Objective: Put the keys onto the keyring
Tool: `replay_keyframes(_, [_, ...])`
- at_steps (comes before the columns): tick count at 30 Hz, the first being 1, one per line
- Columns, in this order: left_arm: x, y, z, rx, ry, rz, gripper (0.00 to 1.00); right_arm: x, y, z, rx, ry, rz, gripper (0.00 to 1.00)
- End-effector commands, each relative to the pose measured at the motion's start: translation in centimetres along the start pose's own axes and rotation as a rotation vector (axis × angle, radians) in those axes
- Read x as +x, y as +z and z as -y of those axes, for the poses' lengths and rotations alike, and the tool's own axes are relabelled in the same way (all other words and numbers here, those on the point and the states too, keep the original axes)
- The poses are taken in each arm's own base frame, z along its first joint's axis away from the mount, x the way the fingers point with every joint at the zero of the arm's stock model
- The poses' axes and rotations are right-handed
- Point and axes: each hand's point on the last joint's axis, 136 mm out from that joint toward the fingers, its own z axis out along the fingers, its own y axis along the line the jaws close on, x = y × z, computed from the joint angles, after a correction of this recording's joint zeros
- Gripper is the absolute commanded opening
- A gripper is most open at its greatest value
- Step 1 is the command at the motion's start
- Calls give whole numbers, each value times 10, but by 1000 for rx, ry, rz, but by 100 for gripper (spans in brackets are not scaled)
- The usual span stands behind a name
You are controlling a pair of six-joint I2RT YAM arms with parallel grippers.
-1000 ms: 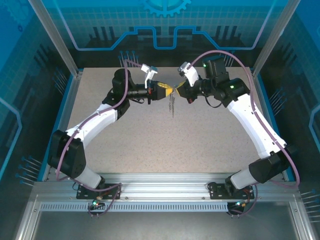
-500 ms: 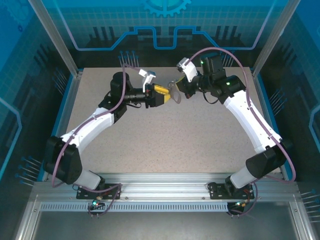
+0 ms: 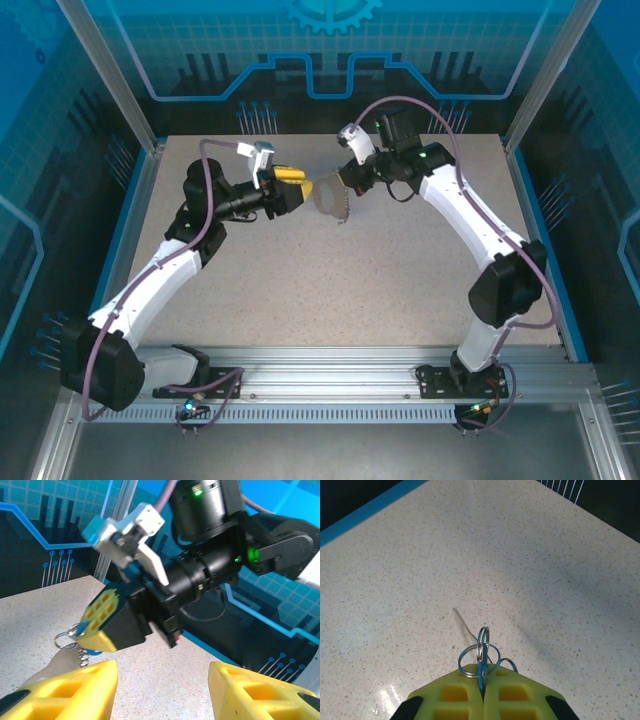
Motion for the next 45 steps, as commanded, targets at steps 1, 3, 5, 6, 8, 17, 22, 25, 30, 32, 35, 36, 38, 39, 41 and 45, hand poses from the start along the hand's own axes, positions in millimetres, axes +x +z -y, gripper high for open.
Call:
replay_keyframes(1, [5, -9, -6, -53, -15, -3, 53, -23, 8, -2, -54, 16, 60, 0])
replay_keyframes(3, [6, -11, -6, -59, -14, -4, 53, -26, 15, 1, -64, 27, 61, 0])
replay_keyframes(5, [6, -12, -6, -65, -12, -5, 53, -28, 22, 4, -68, 36, 61, 0])
replay_keyframes(6, [7, -13, -6, -69, -12, -6, 53, -28, 27, 5, -73, 41, 59, 0])
replay_keyframes(8, [7, -14, -7, -74, -13, -8, 53, -25, 36, 7, -82, 59, 48, 0])
replay_keyframes(17, [8, -17, -7, -94, -25, -11, 53, 40, 78, 9, -108, 202, -20, 0])
replay_keyframes(22, [6, -18, -5, -89, -35, -5, 53, 80, 76, 3, -100, 253, -50, 0])
replay_keyframes(25, [5, -17, -4, -84, -42, -3, 53, 99, 73, -1, -96, 270, -65, 0])
replay_keyframes(30, [5, -16, -4, -80, -49, -1, 53, 125, 67, -4, -90, 295, -90, 0])
replay_keyframes(32, [5, -16, -5, -79, -54, -2, 53, 135, 65, -5, -91, 310, -102, 0])
replay_keyframes(35, [6, -16, -4, -77, -54, -5, 53, 150, 64, -6, -90, 331, -119, 0])
replay_keyframes(36, [7, -16, -4, -76, -54, -6, 53, 155, 64, -8, -93, 339, -127, 0])
replay_keyframes(38, [6, -16, -4, -75, -54, -5, 53, 165, 64, -11, -96, 355, -141, 0])
replay_keyframes(39, [6, -16, -3, -74, -55, -7, 53, 171, 64, -12, -97, 363, -150, 0])
replay_keyframes(41, [7, -16, -4, -73, -55, -9, 53, 182, 64, -15, -99, 381, -166, 0])
replay_keyframes(45, [7, -16, -4, -72, -55, -10, 53, 204, 64, -22, -109, 417, -194, 0])
